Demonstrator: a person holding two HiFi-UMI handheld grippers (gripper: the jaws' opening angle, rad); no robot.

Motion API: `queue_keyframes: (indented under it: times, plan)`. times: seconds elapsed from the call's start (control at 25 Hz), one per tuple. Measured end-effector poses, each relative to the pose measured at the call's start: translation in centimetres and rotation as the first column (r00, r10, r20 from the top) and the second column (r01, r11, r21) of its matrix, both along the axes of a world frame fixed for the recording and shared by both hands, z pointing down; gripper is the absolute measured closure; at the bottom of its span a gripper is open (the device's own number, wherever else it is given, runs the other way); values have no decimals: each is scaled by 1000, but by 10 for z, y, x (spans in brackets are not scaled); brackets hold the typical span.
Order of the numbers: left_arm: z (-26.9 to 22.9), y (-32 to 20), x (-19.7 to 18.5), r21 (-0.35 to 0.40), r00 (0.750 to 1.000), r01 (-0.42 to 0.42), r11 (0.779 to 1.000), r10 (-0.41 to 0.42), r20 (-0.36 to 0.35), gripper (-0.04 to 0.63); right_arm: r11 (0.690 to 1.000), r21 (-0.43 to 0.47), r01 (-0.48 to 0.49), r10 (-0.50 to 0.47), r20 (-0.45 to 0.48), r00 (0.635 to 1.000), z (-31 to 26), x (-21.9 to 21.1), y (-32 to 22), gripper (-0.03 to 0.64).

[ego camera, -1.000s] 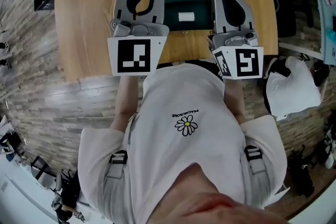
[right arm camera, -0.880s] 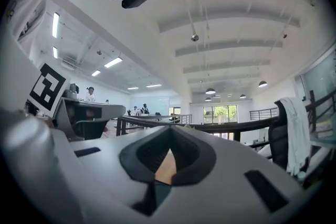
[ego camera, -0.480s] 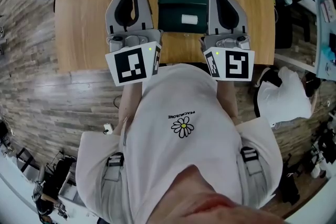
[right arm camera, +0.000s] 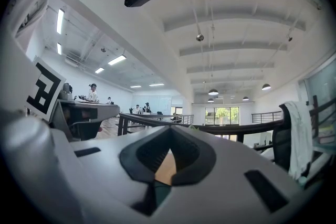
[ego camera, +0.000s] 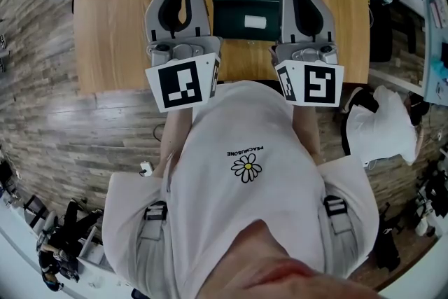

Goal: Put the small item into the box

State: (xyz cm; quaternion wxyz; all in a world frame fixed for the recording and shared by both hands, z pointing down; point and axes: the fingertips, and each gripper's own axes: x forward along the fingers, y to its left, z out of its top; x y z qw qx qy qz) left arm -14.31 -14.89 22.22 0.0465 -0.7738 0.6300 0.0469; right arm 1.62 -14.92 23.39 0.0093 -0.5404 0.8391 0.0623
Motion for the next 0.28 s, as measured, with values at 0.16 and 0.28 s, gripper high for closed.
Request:
queue_keyframes:
  times: [0.16, 0.28]
  plan:
    - [0, 0, 2, 4, 1000, -5, 1000, 5, -18, 579, 1000, 5, -3, 3, -7, 1000, -1, 3, 2, 612]
    - [-2, 0, 4, 13, 1000, -4, 1000, 5, -23, 580, 1000, 8, -8, 8, -16, 1000, -2, 7, 3, 612]
